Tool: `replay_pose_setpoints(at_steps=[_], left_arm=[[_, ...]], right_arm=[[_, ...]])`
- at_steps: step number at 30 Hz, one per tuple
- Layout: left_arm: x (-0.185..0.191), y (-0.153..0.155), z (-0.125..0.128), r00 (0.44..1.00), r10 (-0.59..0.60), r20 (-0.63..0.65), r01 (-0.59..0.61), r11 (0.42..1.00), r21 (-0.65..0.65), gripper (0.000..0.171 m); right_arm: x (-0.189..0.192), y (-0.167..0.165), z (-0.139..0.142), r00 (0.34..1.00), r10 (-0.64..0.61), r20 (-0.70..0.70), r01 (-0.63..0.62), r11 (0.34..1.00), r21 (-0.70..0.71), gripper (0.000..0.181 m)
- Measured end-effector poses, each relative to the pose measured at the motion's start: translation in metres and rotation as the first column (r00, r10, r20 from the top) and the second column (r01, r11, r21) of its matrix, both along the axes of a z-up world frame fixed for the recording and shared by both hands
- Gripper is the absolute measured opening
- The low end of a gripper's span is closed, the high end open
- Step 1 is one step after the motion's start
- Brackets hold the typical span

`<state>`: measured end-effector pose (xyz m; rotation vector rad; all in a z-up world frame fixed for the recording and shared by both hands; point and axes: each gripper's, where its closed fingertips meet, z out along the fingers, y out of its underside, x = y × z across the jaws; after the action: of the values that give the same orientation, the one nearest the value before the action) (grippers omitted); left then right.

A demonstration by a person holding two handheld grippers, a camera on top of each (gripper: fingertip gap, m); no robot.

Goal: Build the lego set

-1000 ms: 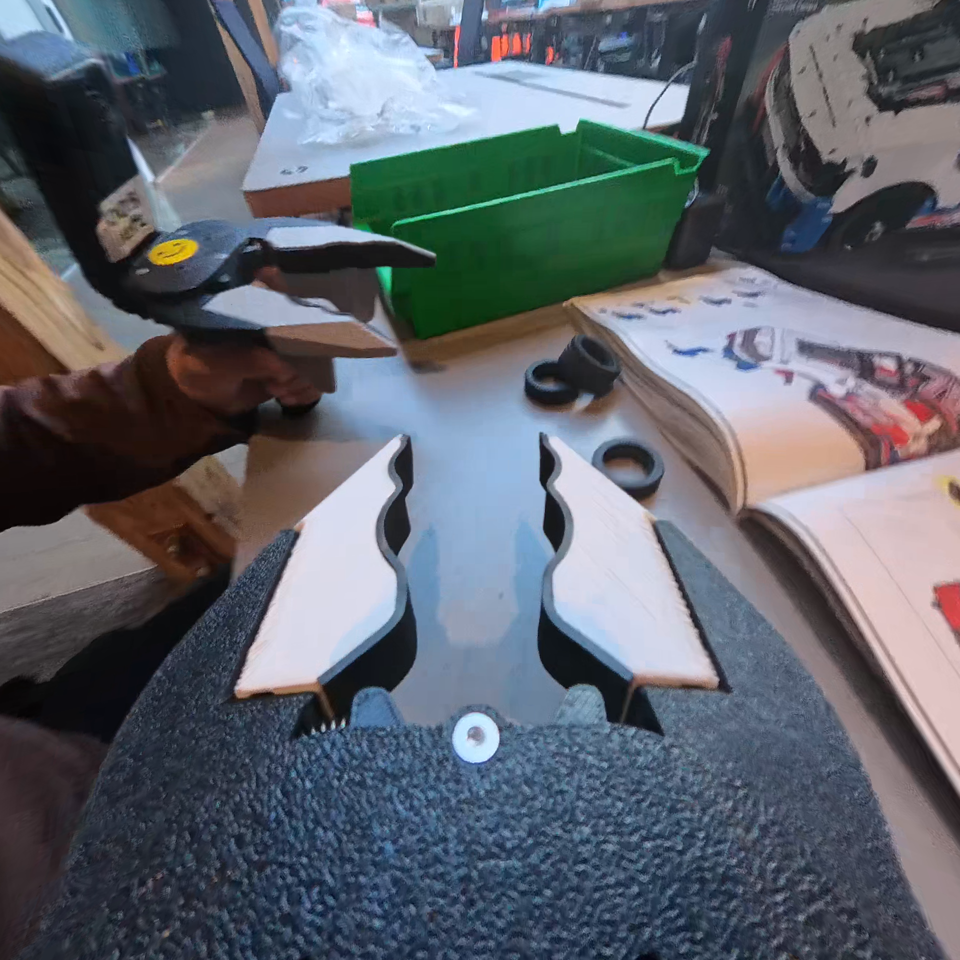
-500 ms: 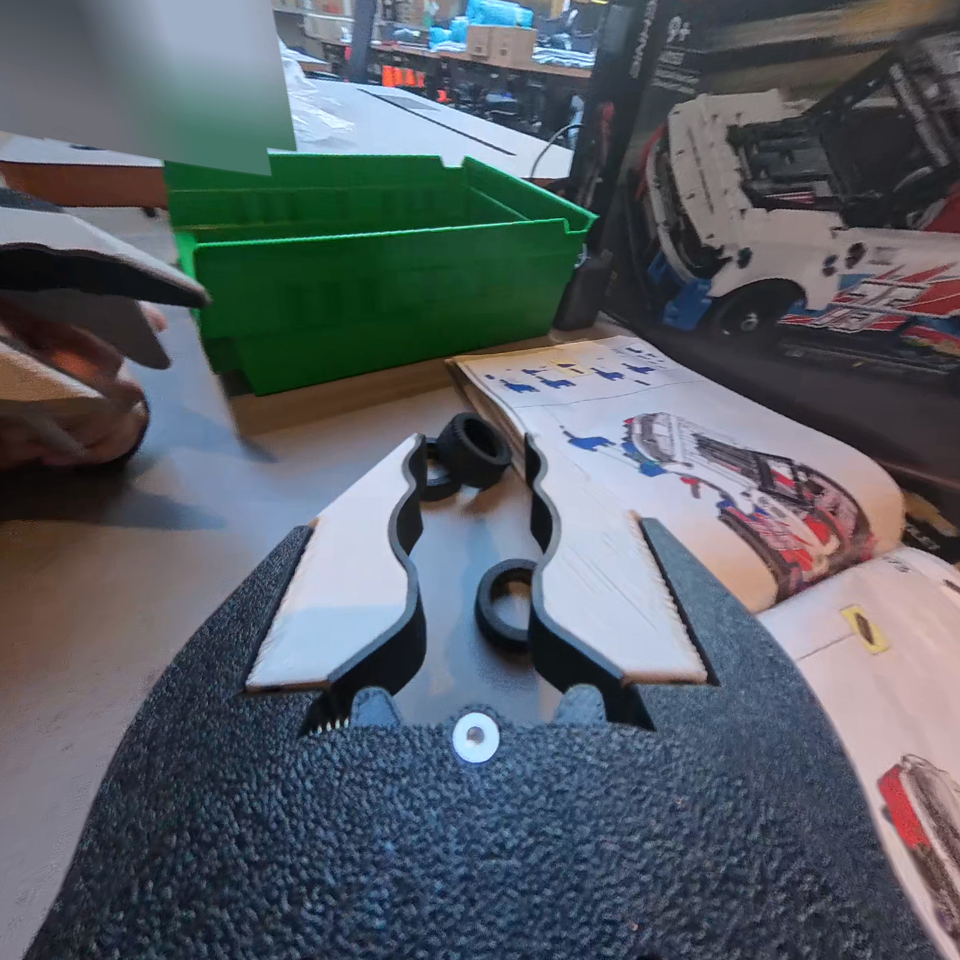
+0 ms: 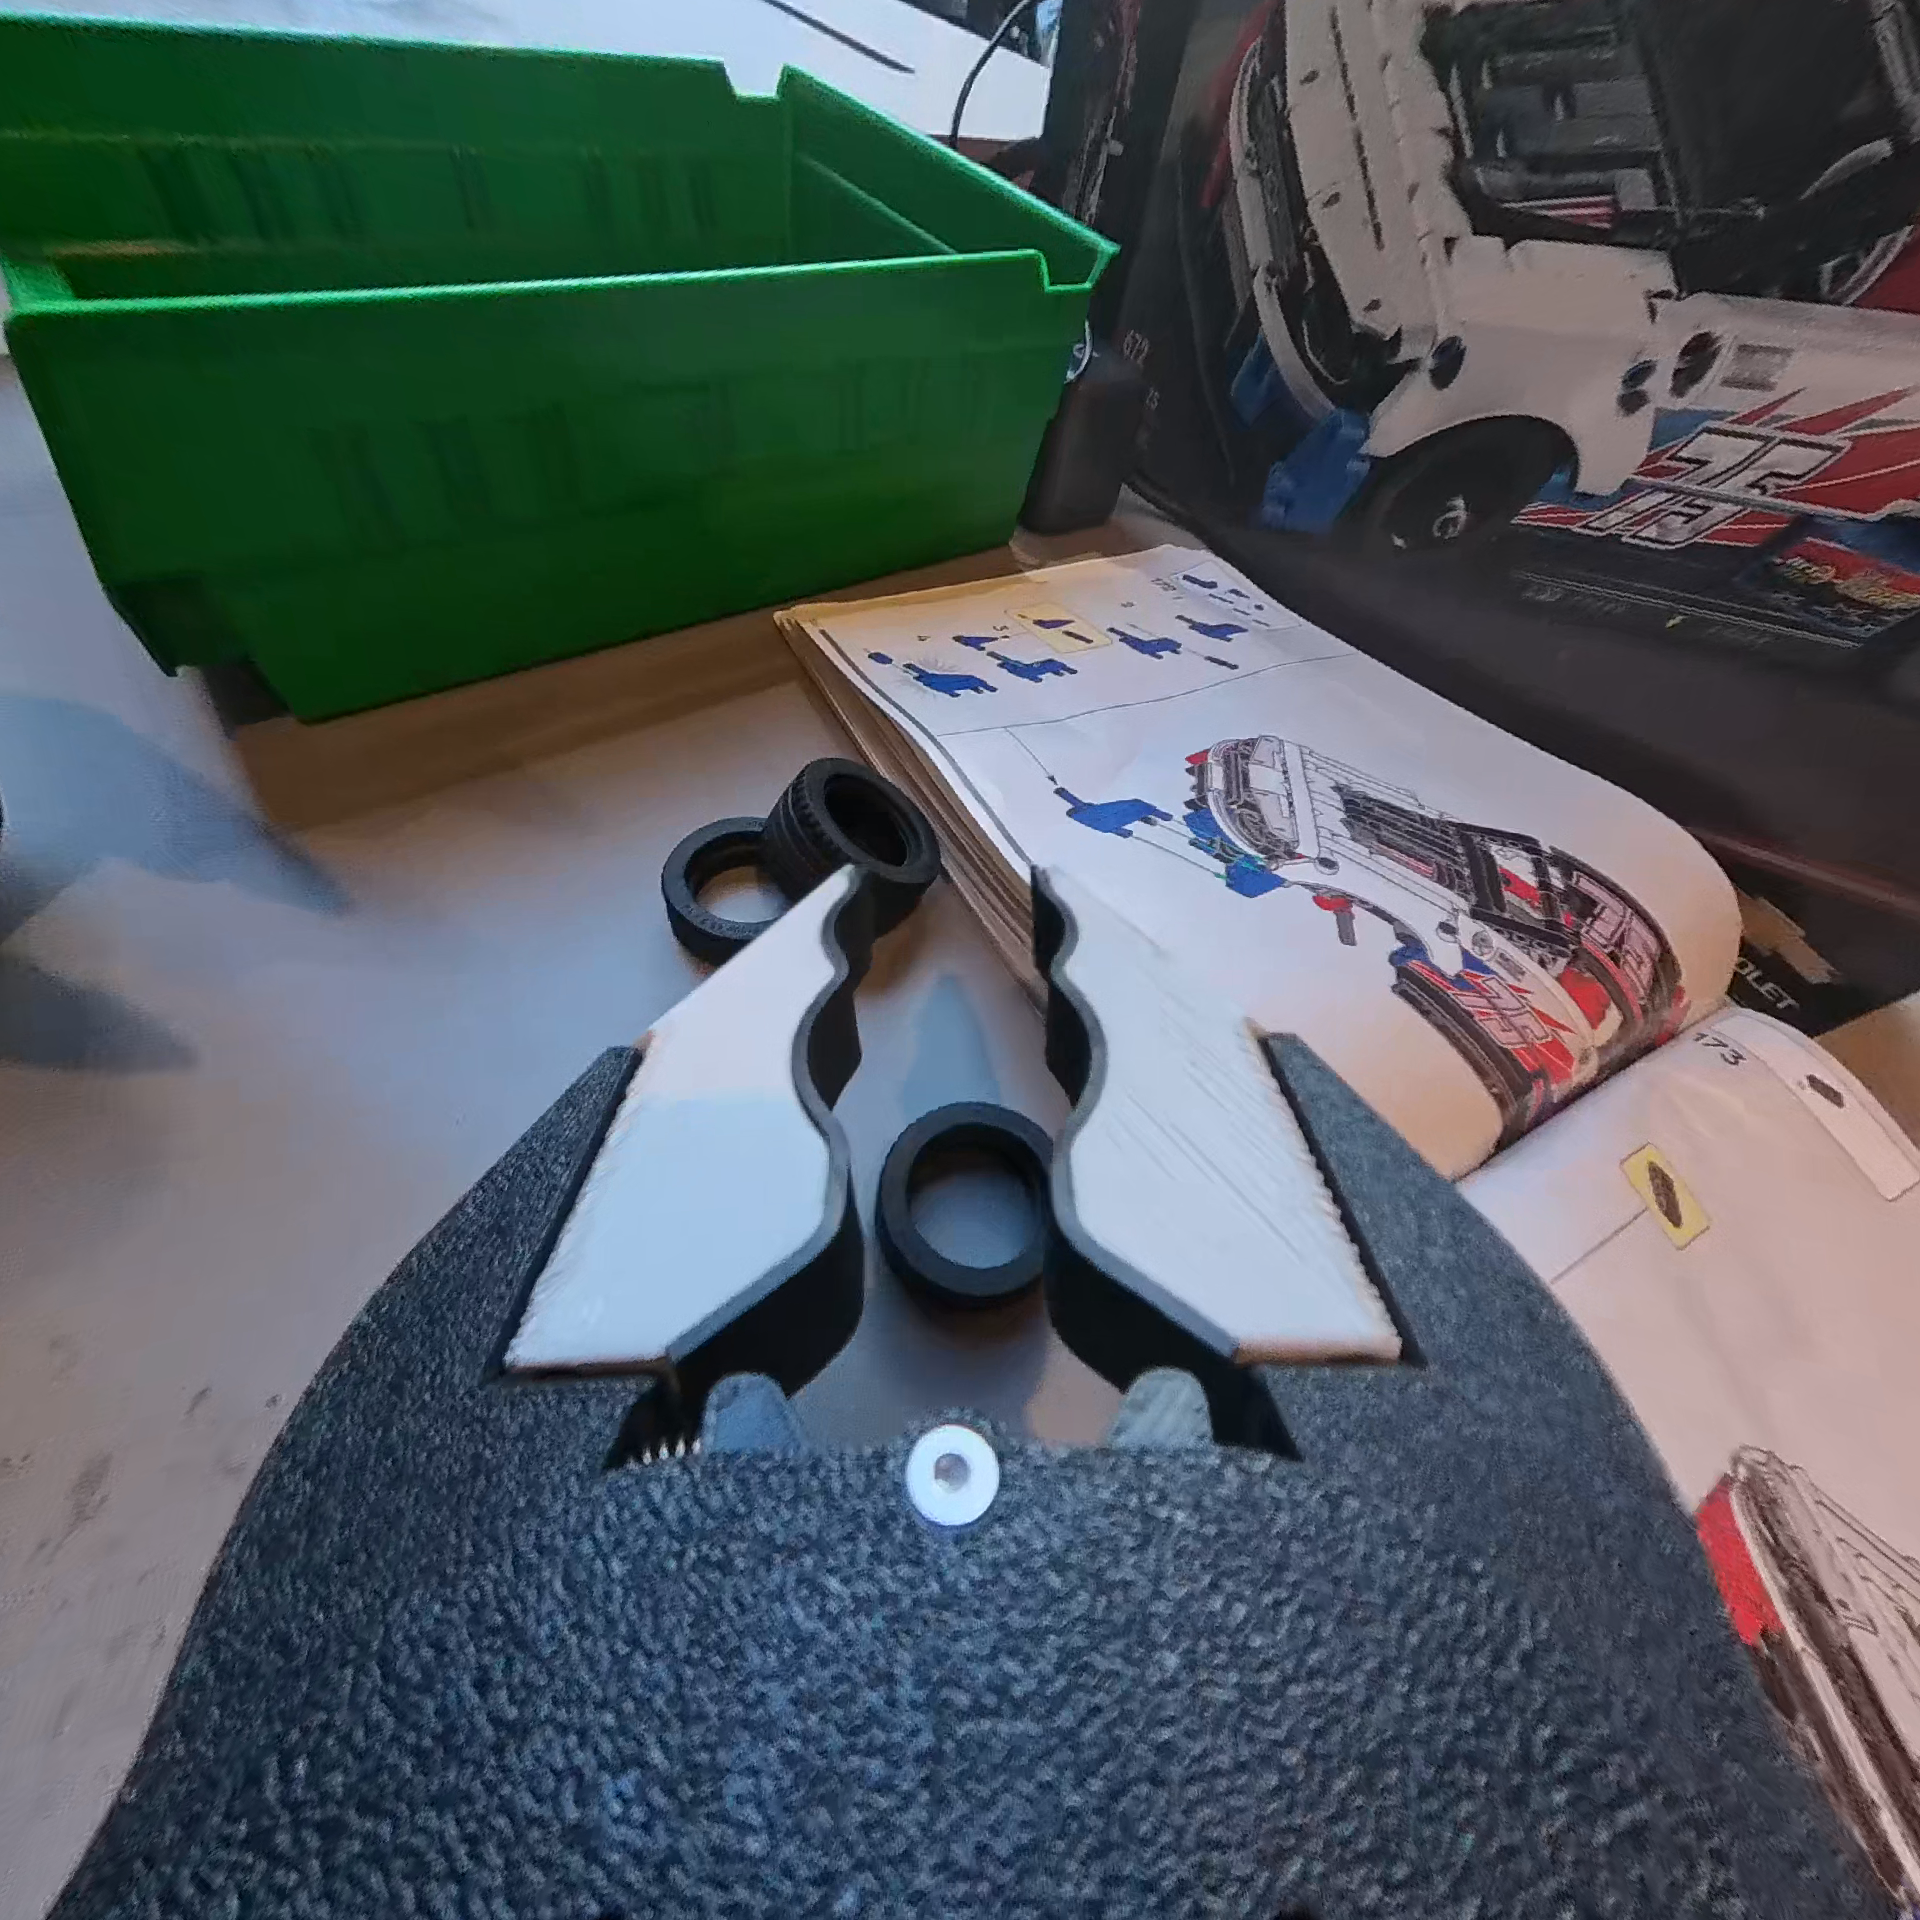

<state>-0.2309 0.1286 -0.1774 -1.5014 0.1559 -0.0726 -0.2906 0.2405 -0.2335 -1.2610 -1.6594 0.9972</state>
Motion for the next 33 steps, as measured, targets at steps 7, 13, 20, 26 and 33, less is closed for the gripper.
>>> replay_pose_setpoints(at_steps=[7, 13, 20, 26, 33], left_arm=[[0.008, 0.0, -0.001, 0.999, -0.024, -0.047, 0.024, 1.0, -0.001, 0.036], [-0.002, 0.0, 0.001, 0.998, 0.043, -0.041, -0.043, 0.999, 0.017, 0.035], [-0.007, -0.013, 0.003, 0.997, 0.073, -0.04, -0.071, 0.997, 0.03, 0.035], [-0.026, -0.063, 0.007, 0.992, 0.08, -0.101, -0.073, 0.995, 0.071, 0.033], [-0.079, -0.107, 0.016, 0.984, 0.176, -0.013, -0.173, 0.977, 0.127, 0.033]], right_arm=[[-0.008, -0.032, -0.009, 0.983, 0.16, 0.093, -0.15, 0.983, -0.106, 0.034], [-0.033, -0.045, -0.026, 0.953, 0.171, 0.251, -0.157, 0.985, -0.075, 0.035], [-0.023, -0.073, -0.036, 0.893, 0.306, 0.331, -0.268, 0.951, -0.157, 0.016], [-0.019, -0.065, -0.02, 0.952, 0.265, 0.153, -0.26, 0.964, -0.054, 0.033], [-0.026, -0.052, 0.005, 0.992, 0.126, -0.026, -0.126, 0.992, 0.002, 0.031]])
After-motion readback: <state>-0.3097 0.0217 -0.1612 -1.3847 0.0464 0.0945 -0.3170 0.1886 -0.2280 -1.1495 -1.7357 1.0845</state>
